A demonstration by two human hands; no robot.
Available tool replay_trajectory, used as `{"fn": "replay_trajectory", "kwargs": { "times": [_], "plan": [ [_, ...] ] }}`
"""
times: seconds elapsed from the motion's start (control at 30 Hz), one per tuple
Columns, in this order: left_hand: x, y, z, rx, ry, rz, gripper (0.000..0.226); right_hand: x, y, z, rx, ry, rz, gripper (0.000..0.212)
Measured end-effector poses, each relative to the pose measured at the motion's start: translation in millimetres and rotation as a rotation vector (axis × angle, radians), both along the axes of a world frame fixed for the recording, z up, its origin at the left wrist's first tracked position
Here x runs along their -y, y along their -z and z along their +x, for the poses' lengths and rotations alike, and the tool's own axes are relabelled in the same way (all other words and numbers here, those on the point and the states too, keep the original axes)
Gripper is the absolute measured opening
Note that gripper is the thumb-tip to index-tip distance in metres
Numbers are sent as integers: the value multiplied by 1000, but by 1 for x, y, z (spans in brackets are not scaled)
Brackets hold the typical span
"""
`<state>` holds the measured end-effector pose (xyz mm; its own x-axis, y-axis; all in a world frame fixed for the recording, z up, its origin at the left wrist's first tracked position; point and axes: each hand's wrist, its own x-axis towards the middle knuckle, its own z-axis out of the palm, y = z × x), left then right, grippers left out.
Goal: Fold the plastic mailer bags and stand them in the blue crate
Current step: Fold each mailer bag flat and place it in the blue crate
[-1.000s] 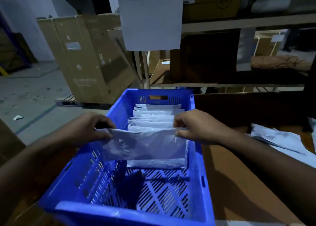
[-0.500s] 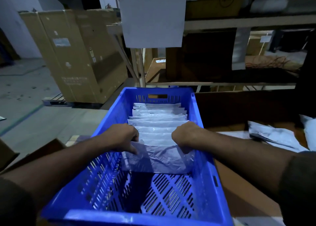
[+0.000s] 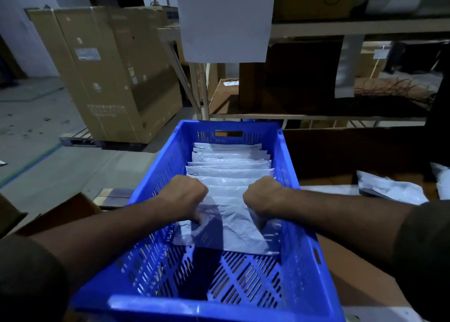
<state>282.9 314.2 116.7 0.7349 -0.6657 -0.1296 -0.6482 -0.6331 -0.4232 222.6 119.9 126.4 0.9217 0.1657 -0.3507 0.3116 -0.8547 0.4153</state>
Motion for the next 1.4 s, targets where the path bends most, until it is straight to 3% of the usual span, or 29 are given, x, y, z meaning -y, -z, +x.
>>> {"fn": "replay_trajectory", "kwargs": {
  "times": [0.27,0.43,0.73,0.87,1.0,1.1,1.27,1.4],
  "plan": [
    [5,-1,3,42,-50,-11,48,1,-3,12,146,-17,-39,39],
    [1,0,-1,27,-74,-3,54,1,-1,8,127,25,-49,45],
    [5,-25,0,86,-125,-132,57,10,-8,-3,202,-7,-27,24],
    [18,-33,0,53,-111,-357,46,22,-19,-15,384,-5,192,6],
    [54,-41,-13,81,-55,-550,52,48,-25,-40,588,33,515,24],
    [92,-57,-29,149,32,-640,50,72,-28,-62,722,119,720,22],
    [166,-92,-61,160,158,-717,44,139,-26,-105,841,353,833,21],
    [241,-93,-89,-25,233,-694,36,207,-9,-141,859,525,811,18]
  ]
}}
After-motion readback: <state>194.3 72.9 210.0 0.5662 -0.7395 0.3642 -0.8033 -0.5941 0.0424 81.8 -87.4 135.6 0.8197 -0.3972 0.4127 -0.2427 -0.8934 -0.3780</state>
